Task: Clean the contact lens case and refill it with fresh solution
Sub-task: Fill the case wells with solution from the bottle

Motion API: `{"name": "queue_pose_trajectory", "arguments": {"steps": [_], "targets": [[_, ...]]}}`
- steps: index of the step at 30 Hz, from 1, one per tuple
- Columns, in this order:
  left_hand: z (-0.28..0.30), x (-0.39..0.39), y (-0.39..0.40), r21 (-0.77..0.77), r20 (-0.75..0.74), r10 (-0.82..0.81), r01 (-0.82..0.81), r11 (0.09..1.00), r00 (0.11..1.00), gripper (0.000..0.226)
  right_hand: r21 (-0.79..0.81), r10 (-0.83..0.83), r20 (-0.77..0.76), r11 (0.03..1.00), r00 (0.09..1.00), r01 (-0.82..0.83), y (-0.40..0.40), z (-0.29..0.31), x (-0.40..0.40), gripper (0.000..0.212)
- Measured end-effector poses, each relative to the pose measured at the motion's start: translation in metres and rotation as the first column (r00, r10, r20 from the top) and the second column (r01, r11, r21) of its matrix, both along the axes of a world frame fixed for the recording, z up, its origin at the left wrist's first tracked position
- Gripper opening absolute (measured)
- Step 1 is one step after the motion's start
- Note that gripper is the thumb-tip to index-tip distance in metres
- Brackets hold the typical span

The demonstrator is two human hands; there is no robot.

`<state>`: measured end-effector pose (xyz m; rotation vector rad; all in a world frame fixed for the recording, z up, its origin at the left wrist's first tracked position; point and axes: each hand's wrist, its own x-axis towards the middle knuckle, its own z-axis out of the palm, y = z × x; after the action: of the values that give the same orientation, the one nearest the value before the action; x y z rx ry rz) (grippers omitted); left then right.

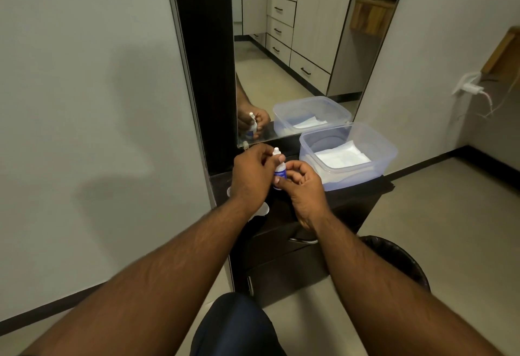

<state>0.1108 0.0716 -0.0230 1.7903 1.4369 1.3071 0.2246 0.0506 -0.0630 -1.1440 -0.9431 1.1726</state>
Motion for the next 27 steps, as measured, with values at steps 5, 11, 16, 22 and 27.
{"name": "queue_pose_trajectory", "arguments": {"steps": [5, 11, 16, 22, 27], "targets": [[-0.003, -0.009, 0.003, -0.007, 0.082, -0.017, 0.018, 1.0, 0.996, 0.014, 0.004, -0.003, -0.013, 1.0, 1.0, 0.003, -0.001, 0.001, 0.0, 0.036], [-0.002, -0.005, 0.001, 0.002, 0.159, -0.06, 0.061, 0.998, 0.985, 0.011, 0.002, 0.005, -0.015, 1.0, 1.0, -0.005, -0.001, 0.002, -0.001, 0.036], [0.0, 0.0, 0.001, -0.029, 0.114, -0.079, 0.083, 0.996, 0.99, 0.023, -0.002, 0.014, -0.028, 1.0, 1.0, -0.014, -0.003, 0.005, -0.001, 0.034], [-0.004, -0.007, 0.002, -0.029, 0.2, -0.053, 0.059, 0.998, 0.978, 0.015, 0.004, 0.004, -0.002, 1.0, 1.0, -0.004, 0.0, 0.001, -0.001, 0.036], [0.0, -0.001, 0.001, -0.044, 0.183, -0.124, 0.135, 0.99, 0.975, 0.032, 0.016, 0.023, 0.005, 1.0, 1.0, -0.023, 0.0, 0.003, -0.001, 0.035]]}}
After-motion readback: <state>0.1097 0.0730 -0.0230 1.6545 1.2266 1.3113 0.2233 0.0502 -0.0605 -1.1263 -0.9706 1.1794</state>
